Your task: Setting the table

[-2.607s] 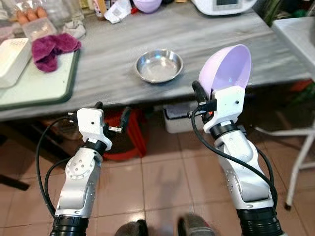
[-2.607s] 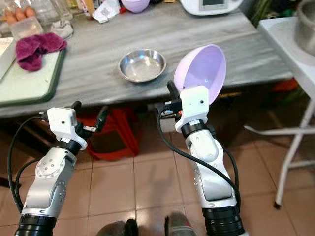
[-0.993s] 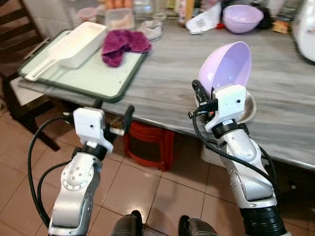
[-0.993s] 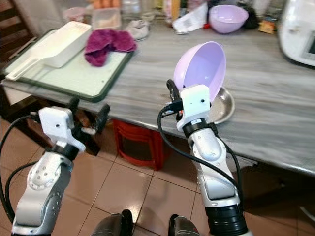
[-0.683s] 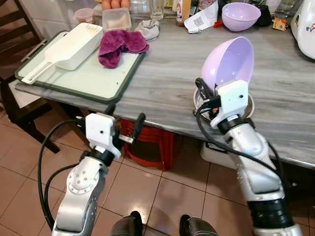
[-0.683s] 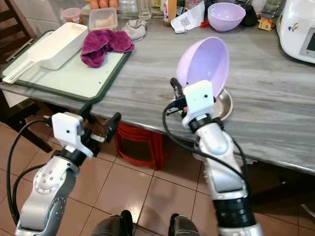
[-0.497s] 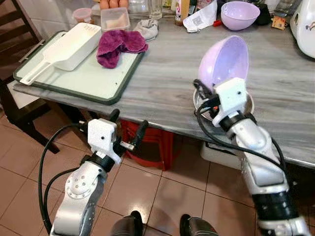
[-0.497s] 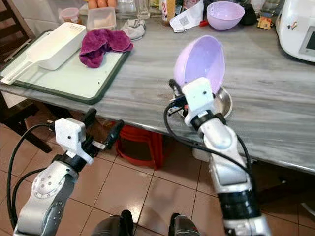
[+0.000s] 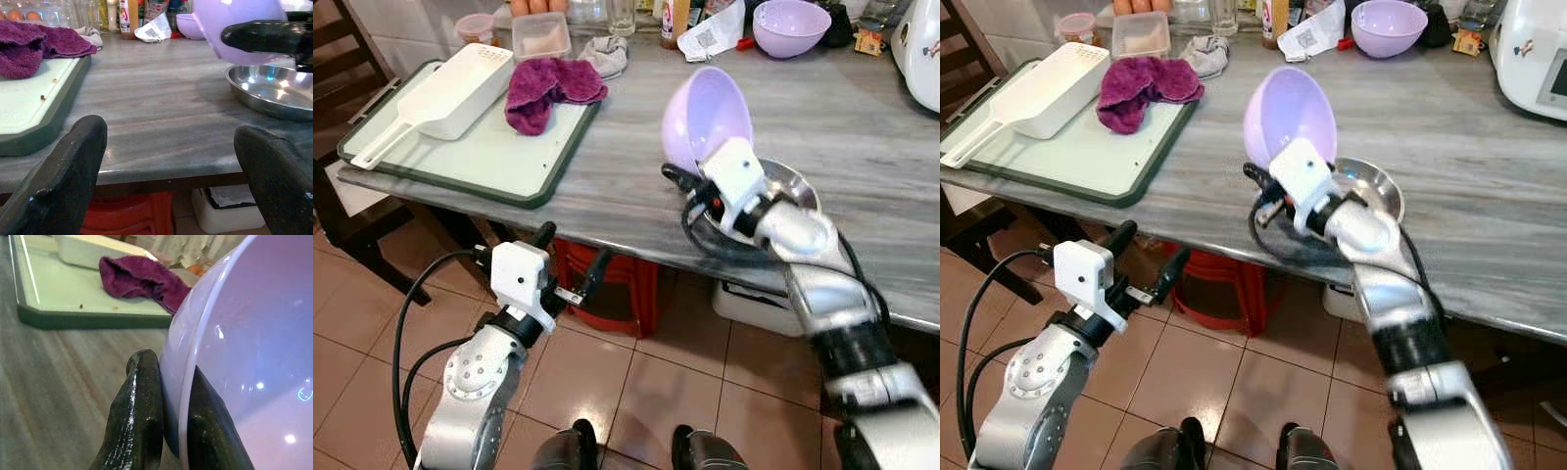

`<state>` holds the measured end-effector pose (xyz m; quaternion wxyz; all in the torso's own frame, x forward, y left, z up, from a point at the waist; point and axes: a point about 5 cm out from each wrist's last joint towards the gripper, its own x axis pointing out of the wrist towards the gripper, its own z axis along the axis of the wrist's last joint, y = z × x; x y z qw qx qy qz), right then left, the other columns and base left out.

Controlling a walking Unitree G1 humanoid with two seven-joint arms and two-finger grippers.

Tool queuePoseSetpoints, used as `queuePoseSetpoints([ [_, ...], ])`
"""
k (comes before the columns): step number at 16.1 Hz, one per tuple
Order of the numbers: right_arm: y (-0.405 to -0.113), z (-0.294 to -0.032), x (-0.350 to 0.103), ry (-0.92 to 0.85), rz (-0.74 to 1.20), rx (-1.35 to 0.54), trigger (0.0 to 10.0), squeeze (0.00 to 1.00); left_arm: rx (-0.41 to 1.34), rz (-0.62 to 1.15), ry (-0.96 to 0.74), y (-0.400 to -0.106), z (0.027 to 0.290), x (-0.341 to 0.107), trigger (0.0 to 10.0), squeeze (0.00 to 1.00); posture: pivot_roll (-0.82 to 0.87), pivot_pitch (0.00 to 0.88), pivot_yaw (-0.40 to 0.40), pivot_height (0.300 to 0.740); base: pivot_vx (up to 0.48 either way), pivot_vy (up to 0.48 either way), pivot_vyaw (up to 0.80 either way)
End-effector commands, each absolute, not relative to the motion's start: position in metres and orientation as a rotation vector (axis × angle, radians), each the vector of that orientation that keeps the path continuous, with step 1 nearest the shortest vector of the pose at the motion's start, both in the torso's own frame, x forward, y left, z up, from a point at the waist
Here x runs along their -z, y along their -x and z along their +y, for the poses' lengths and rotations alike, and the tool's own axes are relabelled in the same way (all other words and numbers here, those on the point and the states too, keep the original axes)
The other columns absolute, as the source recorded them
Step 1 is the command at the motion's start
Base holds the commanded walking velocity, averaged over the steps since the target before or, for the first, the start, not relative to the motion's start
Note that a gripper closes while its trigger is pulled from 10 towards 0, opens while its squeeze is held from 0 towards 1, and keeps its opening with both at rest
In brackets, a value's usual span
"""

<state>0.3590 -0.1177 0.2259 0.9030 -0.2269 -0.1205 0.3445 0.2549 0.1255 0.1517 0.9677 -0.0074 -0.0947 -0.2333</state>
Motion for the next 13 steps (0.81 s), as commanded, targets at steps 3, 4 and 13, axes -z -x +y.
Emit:
queuePoseSetpoints([
  [3,-0.371,-0.116,-0.225,0.539,-0.204,-0.784,10.0,0.00,0.496,-0.162,0.038,-0.252,0.124,-0.150,10.0,0.00,-0.14,0.241,0.022,0.740,0.000,0.000,0.00],
  [4,-0.375,-0.115,-0.224,0.532,-0.178,-0.814,10.0,0.00,0.519,-0.163,0.042,-0.251,0.121,-0.151,10.0,0.00,-0.14,0.241,0.022,0.740,0.000,0.000,0.00],
  [13,-0.388,-0.115,-0.225,0.555,-0.108,-0.885,10.0,0.00,0.685,-0.156,0.100,-0.239,0.108,-0.154,10.0,0.00,-0.13,0.242,0.019,0.740,0.000,0.000,0.00],
])
